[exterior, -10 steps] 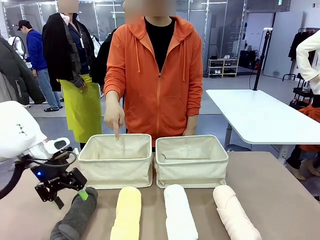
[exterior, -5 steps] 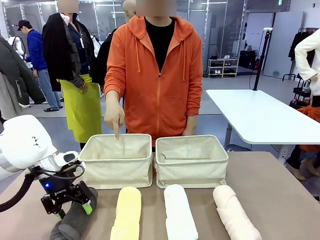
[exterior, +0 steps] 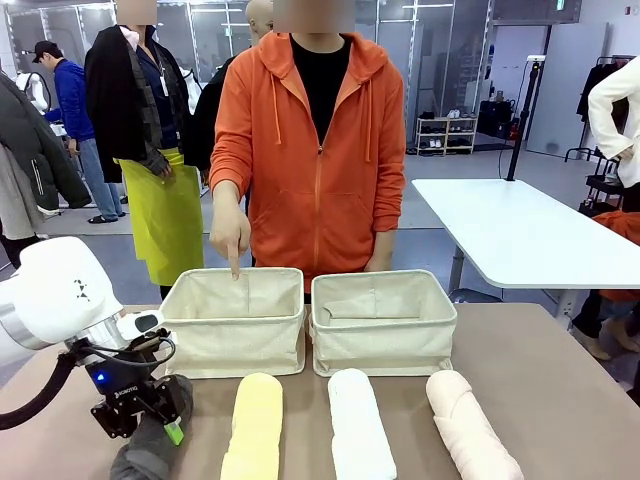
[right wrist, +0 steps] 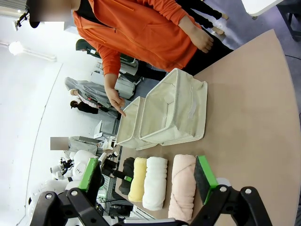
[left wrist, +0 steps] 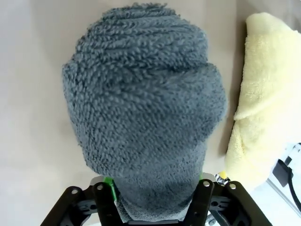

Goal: Divide the towels into two baskets.
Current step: Pick up one hotel-folded towel and place it in the Fabric basket indicated by the person.

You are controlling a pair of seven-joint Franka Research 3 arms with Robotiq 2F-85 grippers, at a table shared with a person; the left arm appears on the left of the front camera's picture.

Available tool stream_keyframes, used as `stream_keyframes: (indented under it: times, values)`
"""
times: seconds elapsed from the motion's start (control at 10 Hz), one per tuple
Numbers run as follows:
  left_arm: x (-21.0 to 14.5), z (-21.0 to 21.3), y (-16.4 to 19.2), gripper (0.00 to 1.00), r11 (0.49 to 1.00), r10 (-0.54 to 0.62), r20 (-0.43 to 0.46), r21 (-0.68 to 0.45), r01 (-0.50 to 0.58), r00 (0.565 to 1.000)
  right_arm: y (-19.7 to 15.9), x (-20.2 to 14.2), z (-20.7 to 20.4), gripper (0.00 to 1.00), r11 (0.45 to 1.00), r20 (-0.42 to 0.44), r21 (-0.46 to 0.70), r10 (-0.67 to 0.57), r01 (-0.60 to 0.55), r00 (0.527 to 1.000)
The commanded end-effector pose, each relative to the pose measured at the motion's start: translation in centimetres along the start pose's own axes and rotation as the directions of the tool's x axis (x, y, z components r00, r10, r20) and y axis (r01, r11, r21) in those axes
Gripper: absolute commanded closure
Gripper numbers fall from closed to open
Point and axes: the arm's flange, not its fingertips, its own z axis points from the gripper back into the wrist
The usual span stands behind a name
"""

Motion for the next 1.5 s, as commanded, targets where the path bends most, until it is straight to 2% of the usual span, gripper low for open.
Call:
stream_keyframes:
  times: [0.0,0.1,0.2,0.4,0.5,0.6,0.9,1.0,1.4]
  values:
    - [-4.6,-1.4,0.5,0.57,1.0,-0.016,-0.003,0.013,0.016,1.0,0.2,0.1,0.1,0.0,1.0,0.013,0.016,0.018,-0.018,1.0]
    - [-4.8,-0.8,0.1,0.66,1.0,-0.024,0.003,0.014,0.024,1.0,0.2,0.1,0.1,0.0,1.0,0.013,0.016,0.018,-0.018,1.0]
    - [-5.2,0.3,-0.5,0.72,0.999,-0.038,0.034,-0.004,0.039,0.999,0.2,0.1,0.1,0.0,1.0,0.013,0.016,0.018,-0.018,1.0]
    - [-6.6,3.4,-2.2,0.72,0.983,-0.178,0.056,0.049,0.175,0.982,0.2,0.1,0.1,0.0,1.0,0.013,0.016,0.018,-0.018,1.0]
    - [-7.4,5.0,-3.4,0.72,0.953,-0.295,0.055,0.092,0.289,0.954,0.2,0.1,0.1,0.0,1.0,0.013,0.016,0.018,-0.018,1.0]
    - [-7.8,6.0,-4.4,0.72,0.928,-0.364,0.061,0.108,0.356,0.93,0.2,0.1,0.1,0.0,1.0,0.013,0.016,0.018,-0.018,1.0]
    - [-8.4,6.6,-5.1,0.72,0.923,-0.382,0.095,0.092,0.374,0.919,0.2,0.1,0.1,0.0,1.0,0.013,0.016,0.018,-0.018,1.0]
    - [-4.7,8.5,-6.8,0.72,0.929,-0.361,0.079,0.114,0.351,0.929,0.2,0.1,0.1,0.0,1.0,0.013,0.016,0.018,-0.018,1.0]
    - [-4.7,8.5,-6.8,0.72,0.929,-0.361,0.079,0.114,0.351,0.929,0.2,0.1,0.1,0.0,1.0,0.013,0.016,0.018,-0.018,1.0]
